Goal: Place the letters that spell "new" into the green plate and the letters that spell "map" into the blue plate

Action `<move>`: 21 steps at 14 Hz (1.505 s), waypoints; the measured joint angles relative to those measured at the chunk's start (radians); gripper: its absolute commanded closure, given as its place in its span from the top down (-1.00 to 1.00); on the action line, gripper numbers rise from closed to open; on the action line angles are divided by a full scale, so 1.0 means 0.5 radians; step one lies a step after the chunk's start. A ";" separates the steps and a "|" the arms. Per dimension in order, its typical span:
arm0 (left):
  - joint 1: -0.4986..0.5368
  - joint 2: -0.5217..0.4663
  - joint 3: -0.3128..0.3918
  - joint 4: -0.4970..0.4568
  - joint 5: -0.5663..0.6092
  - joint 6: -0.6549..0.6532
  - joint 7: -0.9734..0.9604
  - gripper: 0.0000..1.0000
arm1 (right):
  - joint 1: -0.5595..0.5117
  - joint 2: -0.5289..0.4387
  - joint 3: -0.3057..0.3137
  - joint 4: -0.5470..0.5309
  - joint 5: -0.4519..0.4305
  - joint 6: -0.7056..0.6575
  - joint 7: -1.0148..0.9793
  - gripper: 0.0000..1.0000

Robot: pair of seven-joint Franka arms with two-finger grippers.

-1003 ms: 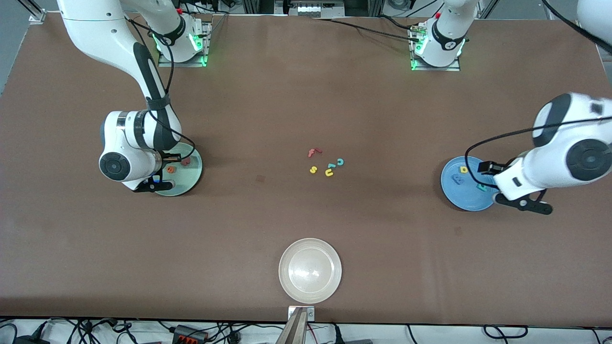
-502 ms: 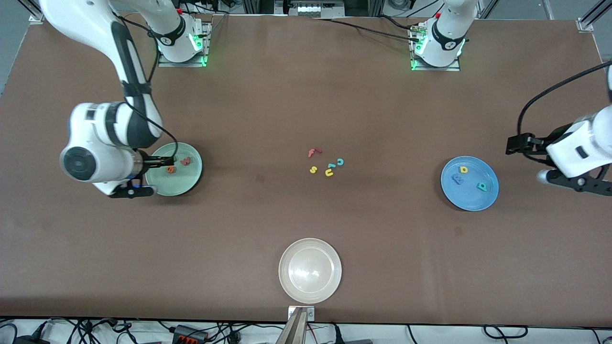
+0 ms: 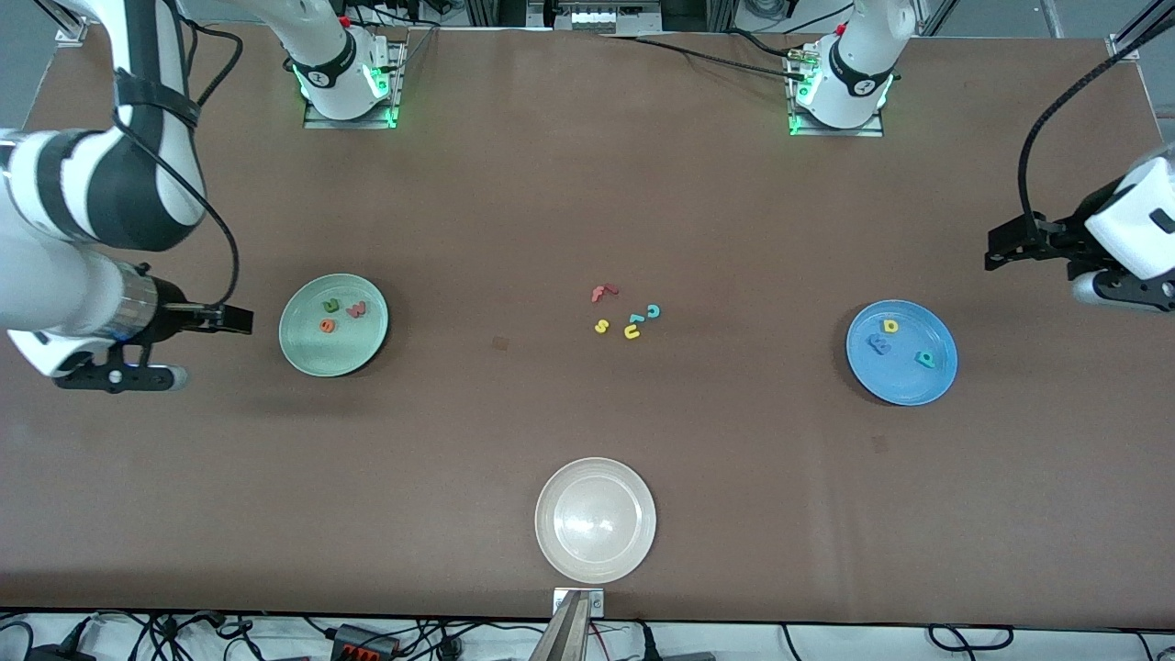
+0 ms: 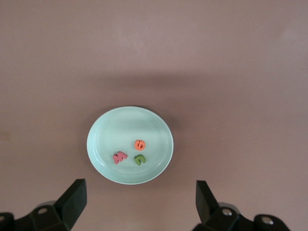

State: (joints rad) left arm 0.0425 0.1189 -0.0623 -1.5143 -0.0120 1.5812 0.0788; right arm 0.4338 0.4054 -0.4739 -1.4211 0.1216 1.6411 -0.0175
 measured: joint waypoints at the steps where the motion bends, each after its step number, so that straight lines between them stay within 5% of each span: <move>1: -0.074 -0.078 0.094 -0.154 -0.020 0.127 0.001 1.00 | -0.004 -0.007 -0.022 0.060 0.000 -0.028 0.000 1.00; 3: -0.109 -0.188 0.147 -0.350 -0.022 0.257 0.001 1.00 | -0.088 -0.052 0.008 0.139 0.008 -0.036 0.000 1.00; 10: -0.111 -0.284 0.159 -0.420 -0.019 0.267 0.003 1.00 | -0.801 -0.375 0.611 0.136 -0.001 -0.033 -0.003 1.00; 16: -0.111 -0.285 0.169 -0.399 -0.019 0.186 0.004 1.00 | -0.936 -0.418 0.846 0.061 -0.228 -0.033 -0.042 1.00; 21: -0.126 -0.285 0.162 -0.370 0.010 0.176 0.013 1.00 | -0.986 -0.462 0.861 0.014 -0.231 -0.082 -0.044 1.00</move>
State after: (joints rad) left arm -0.0205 -0.0237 0.0189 -1.6992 -0.0069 1.6692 0.0855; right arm -0.0592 0.1743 -0.0436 -1.4141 0.0060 1.5999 -0.0396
